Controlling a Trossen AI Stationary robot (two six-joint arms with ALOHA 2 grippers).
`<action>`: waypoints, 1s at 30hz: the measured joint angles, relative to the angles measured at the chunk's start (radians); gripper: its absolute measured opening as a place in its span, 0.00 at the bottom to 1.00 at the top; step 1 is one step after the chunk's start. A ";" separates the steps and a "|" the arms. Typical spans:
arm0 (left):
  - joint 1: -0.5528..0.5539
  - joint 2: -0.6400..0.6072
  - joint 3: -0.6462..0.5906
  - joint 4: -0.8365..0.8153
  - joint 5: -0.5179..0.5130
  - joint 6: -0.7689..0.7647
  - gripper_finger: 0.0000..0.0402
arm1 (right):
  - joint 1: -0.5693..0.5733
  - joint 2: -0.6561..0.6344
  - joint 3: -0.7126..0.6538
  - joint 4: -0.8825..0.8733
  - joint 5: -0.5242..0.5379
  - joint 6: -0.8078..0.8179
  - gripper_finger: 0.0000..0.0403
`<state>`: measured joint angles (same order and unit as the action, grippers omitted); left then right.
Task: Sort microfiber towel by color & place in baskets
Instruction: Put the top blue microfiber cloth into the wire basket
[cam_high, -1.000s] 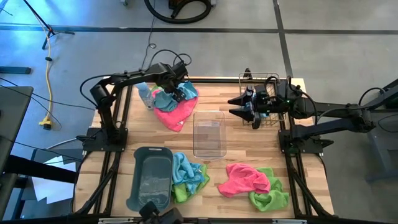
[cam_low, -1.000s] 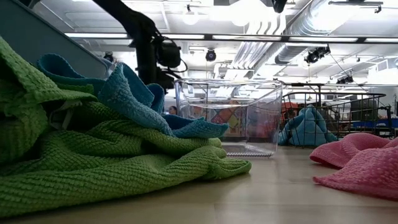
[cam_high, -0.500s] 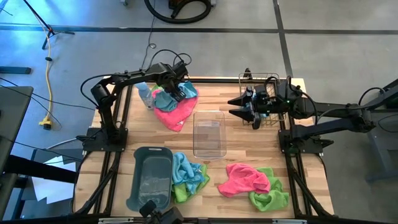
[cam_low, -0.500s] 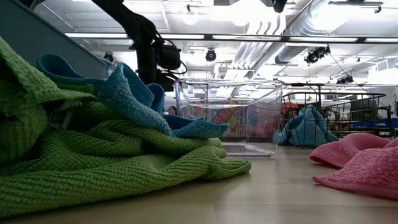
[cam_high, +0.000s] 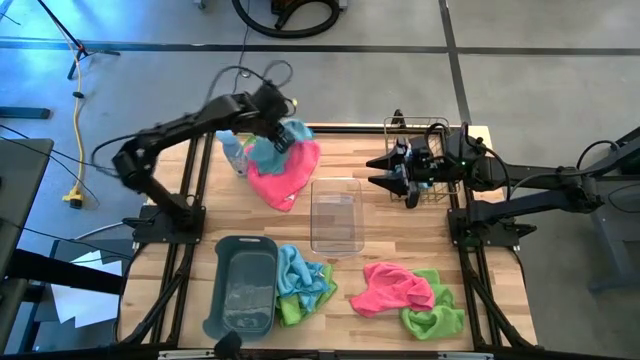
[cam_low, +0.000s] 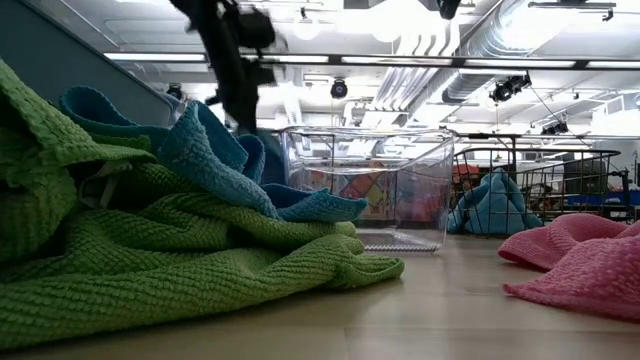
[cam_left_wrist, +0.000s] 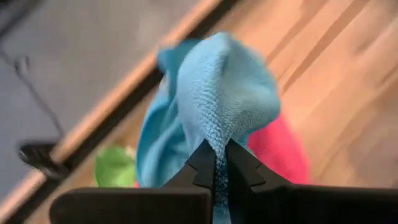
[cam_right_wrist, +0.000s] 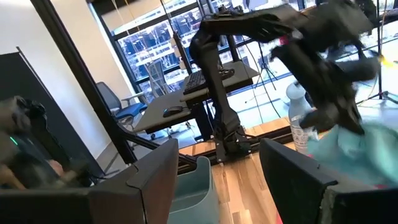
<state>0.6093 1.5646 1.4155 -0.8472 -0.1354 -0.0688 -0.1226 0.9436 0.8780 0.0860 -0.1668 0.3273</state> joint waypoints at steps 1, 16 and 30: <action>-0.009 -0.036 0.000 0.027 0.000 0.015 0.00 | 0.000 0.000 0.000 0.001 0.002 -0.012 0.55; -0.246 -0.321 0.000 0.345 0.107 0.140 0.00 | -0.001 0.015 0.000 0.236 0.123 -0.087 0.55; -0.331 -0.320 0.000 0.579 0.131 0.209 0.00 | -0.001 0.190 0.160 0.183 0.113 -0.293 0.55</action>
<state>0.2779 1.2442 1.4155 -0.2684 -0.0044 0.1398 -0.1237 1.1334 1.0384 0.2695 -0.0538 0.0342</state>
